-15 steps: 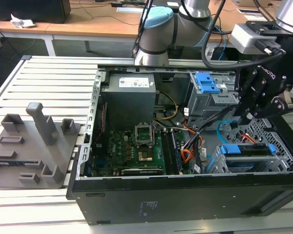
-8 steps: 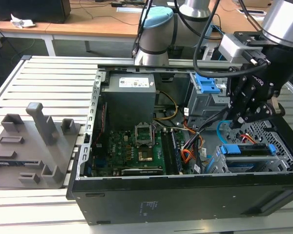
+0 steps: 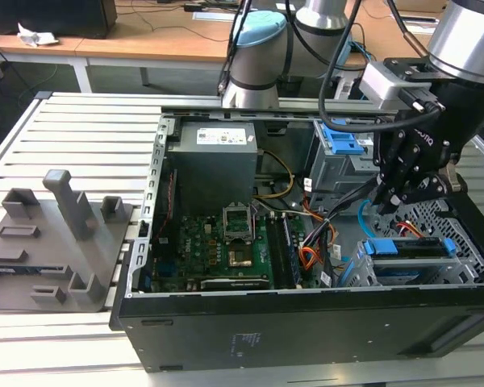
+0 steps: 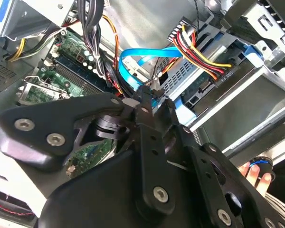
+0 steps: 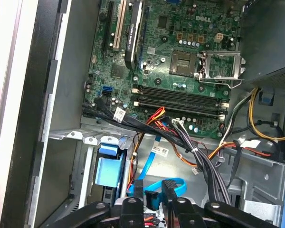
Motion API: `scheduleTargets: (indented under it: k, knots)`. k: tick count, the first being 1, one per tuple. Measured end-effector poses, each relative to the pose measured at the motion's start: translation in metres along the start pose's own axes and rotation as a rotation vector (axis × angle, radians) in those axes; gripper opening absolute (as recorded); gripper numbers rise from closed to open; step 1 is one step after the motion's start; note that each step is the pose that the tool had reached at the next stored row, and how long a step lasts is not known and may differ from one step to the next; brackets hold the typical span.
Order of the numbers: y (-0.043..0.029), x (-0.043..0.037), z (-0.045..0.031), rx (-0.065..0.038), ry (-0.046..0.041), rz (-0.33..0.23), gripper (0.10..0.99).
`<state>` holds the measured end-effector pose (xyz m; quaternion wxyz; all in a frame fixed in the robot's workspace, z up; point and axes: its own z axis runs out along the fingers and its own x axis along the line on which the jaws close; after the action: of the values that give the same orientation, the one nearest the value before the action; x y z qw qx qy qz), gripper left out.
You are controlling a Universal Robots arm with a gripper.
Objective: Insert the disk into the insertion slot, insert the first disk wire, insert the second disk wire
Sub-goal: 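Insert the second disk wire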
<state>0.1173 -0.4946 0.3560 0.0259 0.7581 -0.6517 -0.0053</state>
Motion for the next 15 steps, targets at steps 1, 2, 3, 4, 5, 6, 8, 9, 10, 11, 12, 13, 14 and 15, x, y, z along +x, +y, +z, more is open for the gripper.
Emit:
scheduleTargets:
  k: [1,2,3,4,5,6,8,9,10,11,12,13,14,15]
  knots:
    - [0.0,0.0,0.0,0.0,0.0,0.0,0.22]
    - [0.0,0.0,0.0,0.0,0.0001,0.0,0.165]
    - [0.0,0.0,0.0,0.0,0.0002,0.0,0.165]
    - [0.0,0.0,0.0,0.0,0.0003,0.0,0.161]
    - [0.0,0.0,0.0,0.0,0.0004,0.0,0.161]
    - [0.0,0.0,0.0,0.0,0.0005,0.0,0.161]
    - [0.0,0.0003,0.0001,0.0,0.0005,0.0,0.161]
    - [0.0003,0.0022,0.0001,0.0,0.0007,0.0,0.161]
    - [0.0007,0.0054,0.0002,0.0,0.0006,0.0,0.161]
    - [0.001,0.0079,0.0003,0.0,0.0007,0.0,0.161]
    - [0.0013,0.0101,0.0004,0.0,0.0006,0.0,0.161]
    - [0.0018,0.0142,0.0006,0.0,0.0006,0.0,0.161]
    - [0.0023,0.0178,0.0007,0.0,0.0005,0.0,0.161]
    - [0.0027,0.0209,0.0008,0.0,0.0006,0.0,0.161]
